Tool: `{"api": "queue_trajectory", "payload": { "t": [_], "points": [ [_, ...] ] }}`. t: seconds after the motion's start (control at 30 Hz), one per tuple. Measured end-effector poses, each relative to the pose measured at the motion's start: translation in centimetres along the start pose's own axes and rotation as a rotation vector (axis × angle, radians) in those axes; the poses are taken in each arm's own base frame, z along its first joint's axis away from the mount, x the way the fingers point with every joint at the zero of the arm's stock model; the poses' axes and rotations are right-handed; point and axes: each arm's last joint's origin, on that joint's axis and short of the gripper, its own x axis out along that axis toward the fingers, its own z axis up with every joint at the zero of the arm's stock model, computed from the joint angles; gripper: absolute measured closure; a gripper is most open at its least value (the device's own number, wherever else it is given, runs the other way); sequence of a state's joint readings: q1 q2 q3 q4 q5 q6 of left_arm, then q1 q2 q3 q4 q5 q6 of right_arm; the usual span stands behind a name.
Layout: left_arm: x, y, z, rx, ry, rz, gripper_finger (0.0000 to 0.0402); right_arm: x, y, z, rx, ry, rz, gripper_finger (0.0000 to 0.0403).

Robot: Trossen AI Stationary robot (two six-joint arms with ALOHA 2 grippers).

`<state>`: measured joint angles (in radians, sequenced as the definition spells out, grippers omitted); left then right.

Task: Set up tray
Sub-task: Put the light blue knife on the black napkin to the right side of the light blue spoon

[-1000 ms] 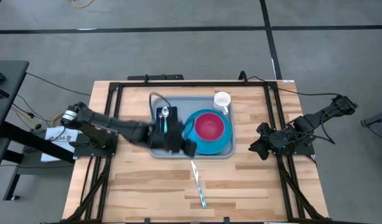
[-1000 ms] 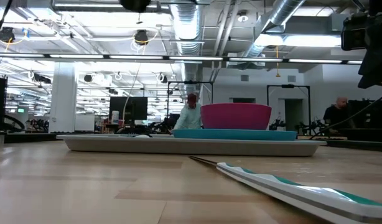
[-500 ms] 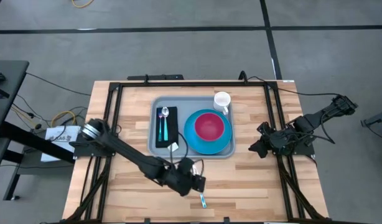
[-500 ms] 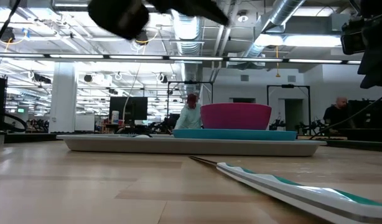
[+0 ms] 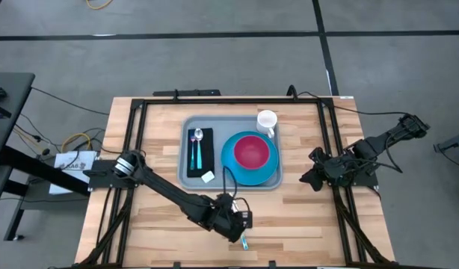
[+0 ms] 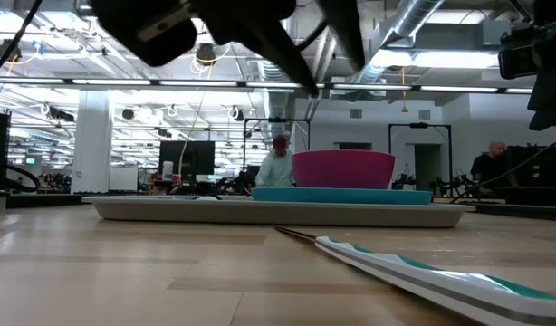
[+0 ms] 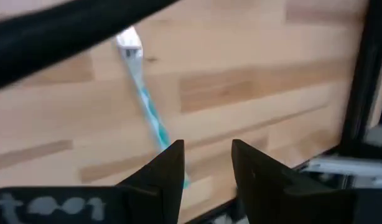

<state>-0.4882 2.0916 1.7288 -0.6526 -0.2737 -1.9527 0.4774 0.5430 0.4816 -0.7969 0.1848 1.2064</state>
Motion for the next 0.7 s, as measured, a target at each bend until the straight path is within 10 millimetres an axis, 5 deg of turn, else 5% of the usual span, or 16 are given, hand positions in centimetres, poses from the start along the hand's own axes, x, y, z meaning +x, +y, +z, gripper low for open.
{"api": "queue_trajectory", "payload": {
  "t": [0.17,0.53,0.7],
  "points": [
    [0.6,-0.4,0.5,-0.087,-0.004,0.103,0.0281,0.0,-0.2,-0.1,-0.063,0.007,-0.017,0.0276],
    [6.3,-0.2,0.3,-0.172,0.092,0.203,0.0281,0.0,-0.4,-0.2,-0.126,0.020,-0.033,0.0276],
    [6.5,-0.3,0.6,-0.186,0.076,0.208,0.0281,0.0,-0.4,-0.2,-0.148,0.023,-0.031,0.0276]
  ]
}}
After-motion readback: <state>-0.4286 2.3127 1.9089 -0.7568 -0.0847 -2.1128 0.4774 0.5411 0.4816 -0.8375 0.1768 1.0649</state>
